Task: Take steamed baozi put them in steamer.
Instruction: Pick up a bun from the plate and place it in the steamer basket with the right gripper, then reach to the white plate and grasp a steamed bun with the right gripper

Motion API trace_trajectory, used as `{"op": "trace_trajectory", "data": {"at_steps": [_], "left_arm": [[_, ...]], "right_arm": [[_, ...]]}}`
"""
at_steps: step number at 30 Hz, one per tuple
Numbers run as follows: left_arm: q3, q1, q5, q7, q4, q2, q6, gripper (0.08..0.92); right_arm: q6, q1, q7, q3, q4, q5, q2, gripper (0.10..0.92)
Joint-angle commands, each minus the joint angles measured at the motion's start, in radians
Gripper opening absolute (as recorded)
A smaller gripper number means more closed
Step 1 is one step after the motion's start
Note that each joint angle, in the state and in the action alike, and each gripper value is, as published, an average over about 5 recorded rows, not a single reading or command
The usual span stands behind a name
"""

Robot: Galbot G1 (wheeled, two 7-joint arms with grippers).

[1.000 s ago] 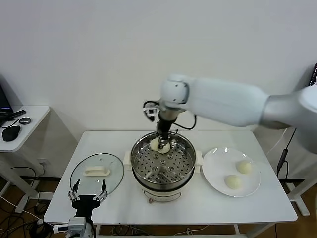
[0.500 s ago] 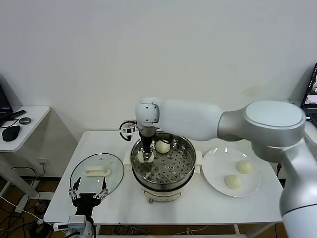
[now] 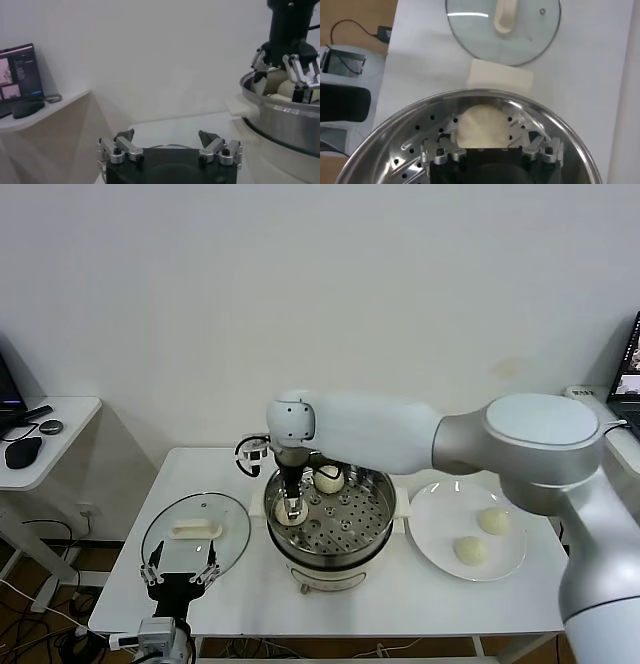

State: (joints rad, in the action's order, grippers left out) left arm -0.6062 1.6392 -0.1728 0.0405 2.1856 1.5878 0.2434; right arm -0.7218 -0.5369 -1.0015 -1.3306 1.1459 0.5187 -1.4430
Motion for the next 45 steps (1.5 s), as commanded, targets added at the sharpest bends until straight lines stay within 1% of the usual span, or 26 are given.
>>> {"op": "trace_trajectory", "data": {"at_steps": [1, 5, 11, 15, 18, 23, 27, 36, 45], "left_arm": [[0.001, 0.004, 0.003, -0.002, 0.004, 0.009, 0.001, 0.823], [-0.004, 0.005, 0.021, -0.006, 0.006, 0.010, 0.003, 0.823], [-0.017, 0.004, 0.060, -0.015, 0.002, 0.010, 0.011, 0.823], [-0.024, 0.010, 0.068, -0.017, 0.000, 0.011, 0.011, 0.823], [-0.025, 0.017, 0.069, -0.017, -0.003, 0.011, 0.010, 0.823], [-0.025, 0.026, 0.069, -0.019, -0.014, 0.012, 0.008, 0.823], [-0.030, 0.034, 0.068, -0.018, -0.024, 0.012, 0.008, 0.823], [-0.046, 0.029, 0.065, -0.017, -0.062, 0.011, 0.007, 0.823], [-0.047, 0.012, 0.065, -0.021, -0.079, 0.011, 0.009, 0.823]], "right_arm": [[0.013, -0.146, -0.035, 0.017, 0.243, -0.017, 0.244, 0.822], [0.066, -0.239, -0.090, 0.014, 0.362, -0.064, 0.475, 0.823], [0.229, -0.263, -0.198, 0.002, 0.448, -0.224, 0.793, 0.823], [0.293, -0.101, -0.234, 0.087, 0.467, -0.357, 0.963, 0.823], [0.333, 0.110, -0.245, 0.238, 0.435, -0.463, 1.024, 0.823], [0.395, 0.456, -0.239, 0.502, 0.330, -0.624, 1.023, 0.823], [0.411, 0.638, -0.235, 0.633, 0.267, -0.700, 0.976, 0.823], [0.503, 0.691, -0.233, 0.681, 0.121, -0.749, 0.843, 0.823], [0.533, 0.700, -0.258, 0.678, 0.099, -0.767, 0.809, 0.823]]}}
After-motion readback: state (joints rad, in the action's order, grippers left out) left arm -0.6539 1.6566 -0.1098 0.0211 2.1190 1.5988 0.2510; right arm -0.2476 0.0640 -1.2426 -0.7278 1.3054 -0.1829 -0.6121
